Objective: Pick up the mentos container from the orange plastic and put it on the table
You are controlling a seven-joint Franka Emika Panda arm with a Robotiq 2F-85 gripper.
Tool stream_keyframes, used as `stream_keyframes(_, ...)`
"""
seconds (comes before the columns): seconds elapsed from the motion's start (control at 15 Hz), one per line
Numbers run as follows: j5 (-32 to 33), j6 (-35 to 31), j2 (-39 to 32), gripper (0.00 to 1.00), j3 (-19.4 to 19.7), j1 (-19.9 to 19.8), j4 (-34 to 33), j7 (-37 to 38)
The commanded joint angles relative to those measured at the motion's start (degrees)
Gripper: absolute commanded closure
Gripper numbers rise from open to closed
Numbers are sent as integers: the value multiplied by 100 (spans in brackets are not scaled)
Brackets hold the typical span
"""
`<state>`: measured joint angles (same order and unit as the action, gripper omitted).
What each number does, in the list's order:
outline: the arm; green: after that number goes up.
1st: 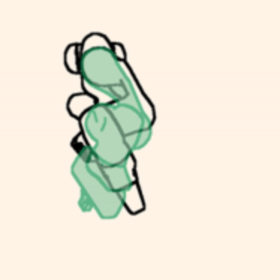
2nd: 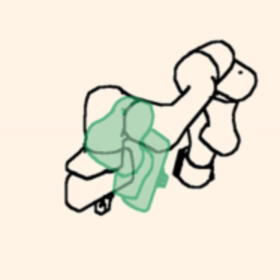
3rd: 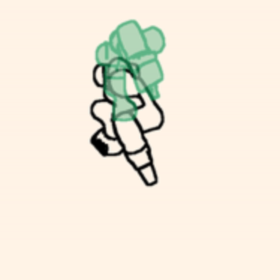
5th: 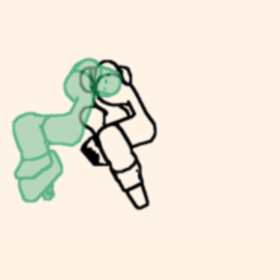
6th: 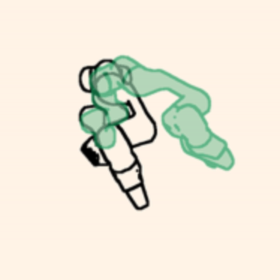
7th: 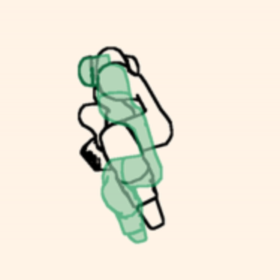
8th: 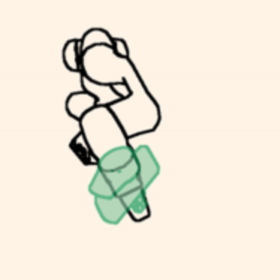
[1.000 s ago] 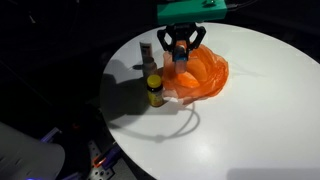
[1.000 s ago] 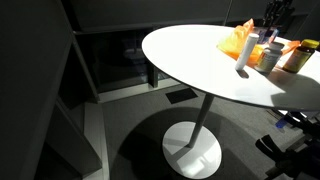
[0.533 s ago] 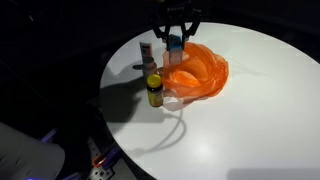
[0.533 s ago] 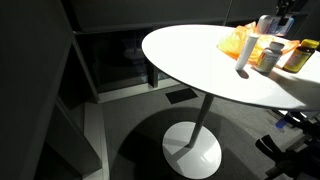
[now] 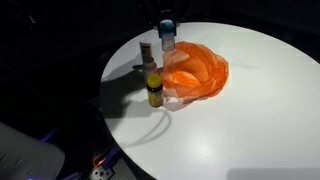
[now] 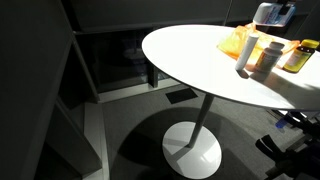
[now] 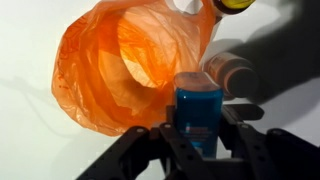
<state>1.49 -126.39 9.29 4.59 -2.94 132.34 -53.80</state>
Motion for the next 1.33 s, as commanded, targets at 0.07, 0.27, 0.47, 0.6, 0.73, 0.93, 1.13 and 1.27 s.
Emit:
stream_keyframes(0.07,15,-78,9,82,7,106,44,-48)
stream_keyframes(0.27,-17,-84,-18,82,-106,298,14,-180)
stream_keyframes(0.47,-14,-96,-68,82,-257,521,-34,-291)
stream_keyframes(0.6,37,-133,-128,82,-367,663,-71,-369)
stream_keyframes(0.73,44,-140,-173,82,-473,780,-104,-462)
stream_keyframes(0.93,-2,-248,-301,82,-582,906,-154,-655)
stream_keyframes(1.13,-112,-529,-443,82,-653,984,-145,-976)
stream_keyframes(1.27,-110,-632,-465,82,-711,1015,-172,-1094)
